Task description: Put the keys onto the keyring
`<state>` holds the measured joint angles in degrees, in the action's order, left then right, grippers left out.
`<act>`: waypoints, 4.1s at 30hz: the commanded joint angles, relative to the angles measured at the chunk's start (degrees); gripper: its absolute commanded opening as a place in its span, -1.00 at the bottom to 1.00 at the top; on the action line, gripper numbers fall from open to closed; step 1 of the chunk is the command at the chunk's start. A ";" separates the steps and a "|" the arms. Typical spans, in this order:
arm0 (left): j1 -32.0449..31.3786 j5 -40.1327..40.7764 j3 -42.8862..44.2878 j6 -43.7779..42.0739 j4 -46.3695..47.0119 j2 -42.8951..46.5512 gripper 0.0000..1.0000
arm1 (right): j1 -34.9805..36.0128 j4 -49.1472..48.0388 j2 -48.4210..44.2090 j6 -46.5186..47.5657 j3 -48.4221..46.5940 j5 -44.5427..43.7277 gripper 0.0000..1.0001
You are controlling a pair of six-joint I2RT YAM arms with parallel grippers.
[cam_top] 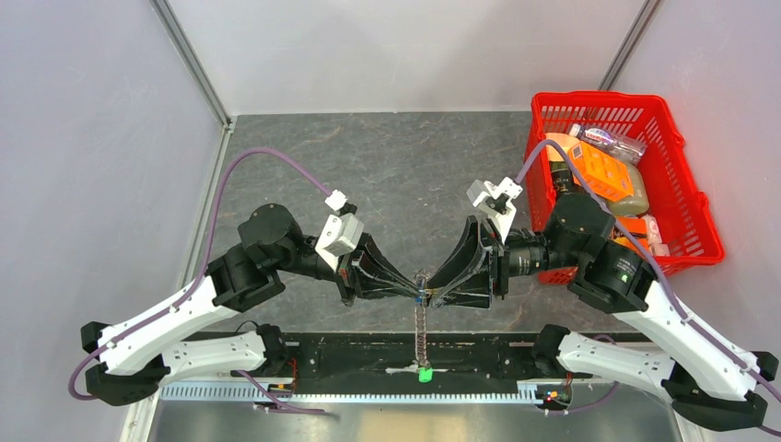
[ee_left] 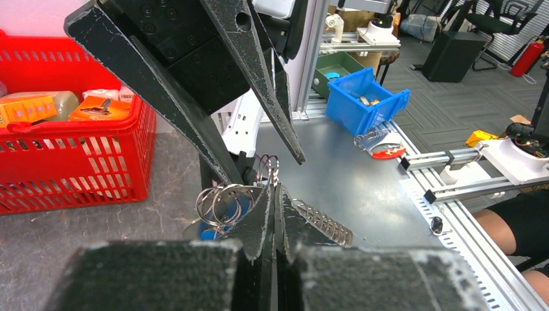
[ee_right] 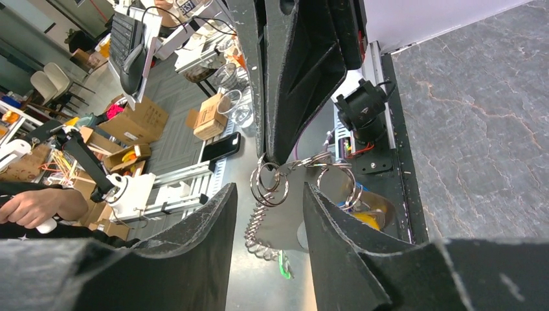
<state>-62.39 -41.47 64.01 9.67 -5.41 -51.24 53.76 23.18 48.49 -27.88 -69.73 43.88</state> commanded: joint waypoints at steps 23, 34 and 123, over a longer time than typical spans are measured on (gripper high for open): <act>-0.09 -4.14 -0.29 3.36 5.23 0.49 -0.96 | 0.10 -5.16 -1.85 0.13 0.12 -1.35 -0.53; -0.03 -4.23 -0.46 3.51 6.90 0.65 -0.95 | 0.20 -7.00 -0.34 -1.09 1.08 0.24 -0.45; -0.07 22.39 -17.90 17.82 42.83 9.72 0.45 | 3.68 -52.47 -5.71 2.99 16.48 -19.83 -1.00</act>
<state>-62.39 -21.89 46.17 26.39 32.67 -42.57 57.17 -23.77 45.43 -32.03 -54.52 28.34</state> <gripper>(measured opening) 0.740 0.006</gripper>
